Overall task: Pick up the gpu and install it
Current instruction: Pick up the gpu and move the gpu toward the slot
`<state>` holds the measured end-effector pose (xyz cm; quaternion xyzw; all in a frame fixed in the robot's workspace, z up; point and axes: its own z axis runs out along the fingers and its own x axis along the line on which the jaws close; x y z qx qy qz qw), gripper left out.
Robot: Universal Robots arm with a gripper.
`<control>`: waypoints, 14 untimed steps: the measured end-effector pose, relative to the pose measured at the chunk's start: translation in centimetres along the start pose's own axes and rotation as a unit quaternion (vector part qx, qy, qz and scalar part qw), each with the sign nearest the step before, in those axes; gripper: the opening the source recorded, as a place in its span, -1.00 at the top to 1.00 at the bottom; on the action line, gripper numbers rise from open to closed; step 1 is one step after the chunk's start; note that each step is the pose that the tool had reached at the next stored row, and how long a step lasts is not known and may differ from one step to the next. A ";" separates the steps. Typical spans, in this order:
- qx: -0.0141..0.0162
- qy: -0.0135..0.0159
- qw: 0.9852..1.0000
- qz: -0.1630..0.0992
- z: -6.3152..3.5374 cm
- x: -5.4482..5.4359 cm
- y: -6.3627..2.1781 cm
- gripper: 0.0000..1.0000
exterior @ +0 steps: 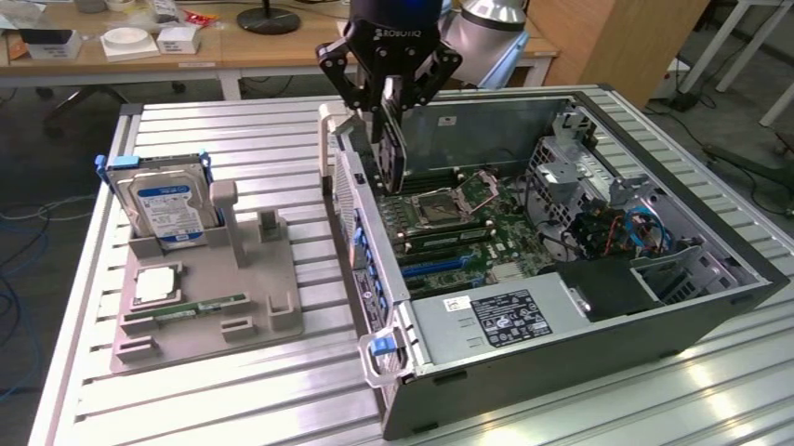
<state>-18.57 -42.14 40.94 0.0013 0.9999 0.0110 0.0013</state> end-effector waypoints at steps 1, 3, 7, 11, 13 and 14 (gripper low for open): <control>0.000 0.000 1.000 0.000 0.00 -0.1 0.00 0.47; 0.000 0.000 1.000 0.000 0.00 -0.2 0.00 0.47; 0.000 0.000 1.000 0.000 0.01 -0.6 0.00 0.47; 0.000 0.000 1.000 0.000 0.01 -0.9 0.00 0.47; 0.000 0.000 1.000 0.000 0.01 -1.1 0.00 0.47; 0.000 0.000 1.000 0.000 0.02 -1.2 0.00 0.47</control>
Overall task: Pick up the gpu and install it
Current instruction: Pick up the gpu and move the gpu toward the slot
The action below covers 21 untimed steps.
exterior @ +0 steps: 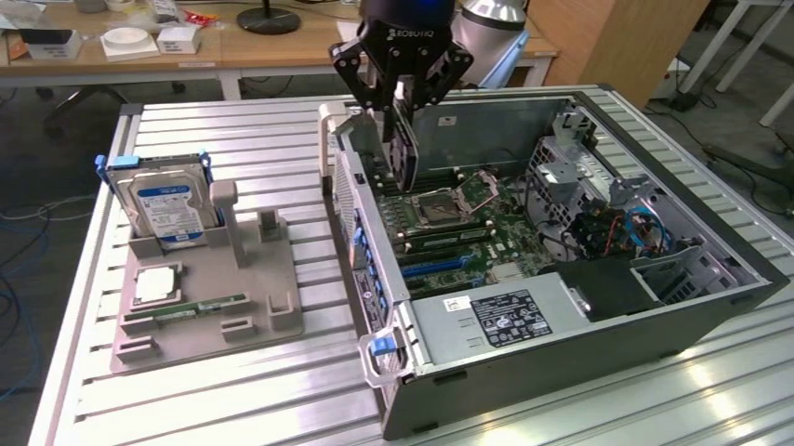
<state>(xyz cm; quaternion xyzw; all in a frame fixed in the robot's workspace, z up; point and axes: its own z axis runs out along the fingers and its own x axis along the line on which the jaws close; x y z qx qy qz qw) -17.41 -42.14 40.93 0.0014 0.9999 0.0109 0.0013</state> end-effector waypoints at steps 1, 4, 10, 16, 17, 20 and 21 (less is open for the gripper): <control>0.000 0.000 1.000 0.000 0.00 -0.1 0.00 0.47; 0.000 0.000 1.000 0.000 0.00 -0.3 0.00 0.47; 0.000 0.000 1.000 0.000 0.01 -0.9 0.00 0.47; 0.000 0.000 1.000 0.000 0.01 -1.5 0.00 0.47; 0.000 0.000 1.000 0.000 0.02 -1.6 0.01 0.47; 0.000 0.000 1.000 0.000 0.02 -1.8 0.01 0.47; 0.000 0.000 1.000 0.000 0.02 -1.9 0.00 0.47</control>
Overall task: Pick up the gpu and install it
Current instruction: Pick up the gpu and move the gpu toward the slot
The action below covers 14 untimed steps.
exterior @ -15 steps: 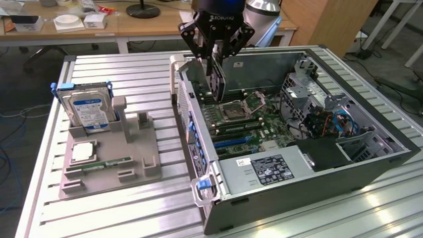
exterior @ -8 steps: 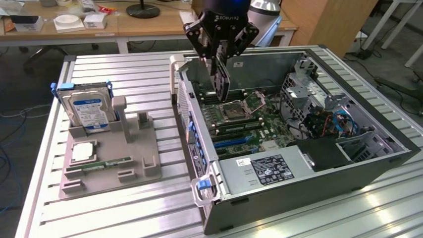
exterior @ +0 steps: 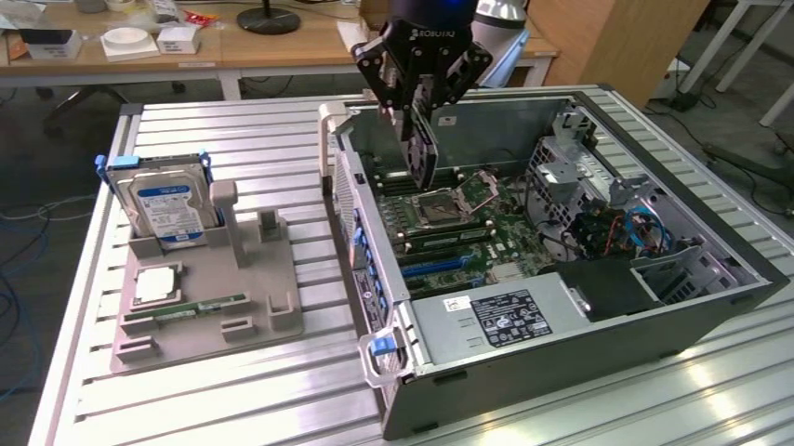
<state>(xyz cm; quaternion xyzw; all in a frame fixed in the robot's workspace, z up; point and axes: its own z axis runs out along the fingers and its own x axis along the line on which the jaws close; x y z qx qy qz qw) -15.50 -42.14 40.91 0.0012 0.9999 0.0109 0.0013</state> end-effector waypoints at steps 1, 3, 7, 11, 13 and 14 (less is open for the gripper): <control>0.000 0.000 1.000 0.000 0.00 -0.1 0.00 0.47; 0.000 0.000 1.000 0.000 0.01 -0.3 0.00 0.47; 0.000 0.000 1.000 0.000 0.01 -0.6 0.00 0.47; 0.000 0.000 1.000 0.000 0.02 -1.0 0.00 0.47; 0.000 0.000 1.000 0.000 0.02 -1.2 0.00 0.47; 0.000 0.000 1.000 0.000 0.02 -1.3 0.00 0.47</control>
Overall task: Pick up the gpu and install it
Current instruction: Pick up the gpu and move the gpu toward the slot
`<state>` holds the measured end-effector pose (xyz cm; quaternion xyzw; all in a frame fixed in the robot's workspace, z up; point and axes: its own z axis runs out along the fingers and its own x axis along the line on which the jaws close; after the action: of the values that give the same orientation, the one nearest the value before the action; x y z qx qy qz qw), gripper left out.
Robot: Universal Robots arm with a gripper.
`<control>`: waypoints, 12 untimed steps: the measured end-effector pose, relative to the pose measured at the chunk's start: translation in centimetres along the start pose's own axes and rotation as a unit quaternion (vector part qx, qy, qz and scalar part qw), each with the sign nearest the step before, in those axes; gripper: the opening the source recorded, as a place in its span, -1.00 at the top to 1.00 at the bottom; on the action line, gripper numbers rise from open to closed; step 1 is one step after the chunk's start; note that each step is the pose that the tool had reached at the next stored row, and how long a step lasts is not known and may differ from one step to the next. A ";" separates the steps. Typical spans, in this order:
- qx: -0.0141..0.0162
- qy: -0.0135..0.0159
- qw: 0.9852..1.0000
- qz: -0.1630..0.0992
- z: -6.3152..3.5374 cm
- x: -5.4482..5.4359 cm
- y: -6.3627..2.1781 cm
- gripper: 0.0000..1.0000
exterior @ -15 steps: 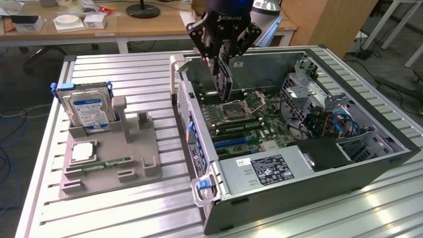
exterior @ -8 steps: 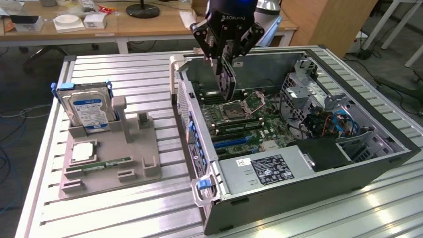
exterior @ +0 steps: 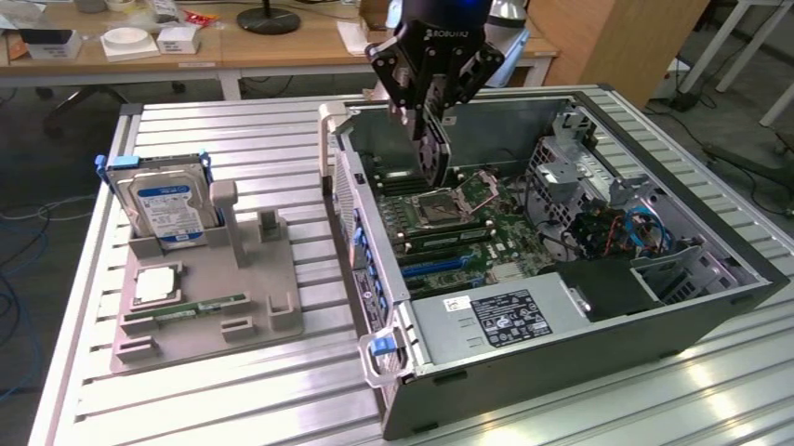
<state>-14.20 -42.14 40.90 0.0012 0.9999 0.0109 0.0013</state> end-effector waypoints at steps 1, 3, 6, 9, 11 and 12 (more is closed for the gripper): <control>0.000 0.000 1.000 0.000 0.00 -0.1 0.00 0.47; 0.000 0.000 1.000 0.000 0.00 -0.3 0.00 0.47; 0.000 0.000 1.000 0.000 0.01 -0.6 0.00 0.47; 0.000 0.000 1.000 0.000 0.01 -0.9 0.00 0.47; 0.000 0.000 1.000 0.000 0.01 -1.1 0.00 0.47; 0.000 0.000 1.000 0.000 0.01 -1.2 0.00 0.47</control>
<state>-13.02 -42.14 40.89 0.0012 0.9999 0.0110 0.0013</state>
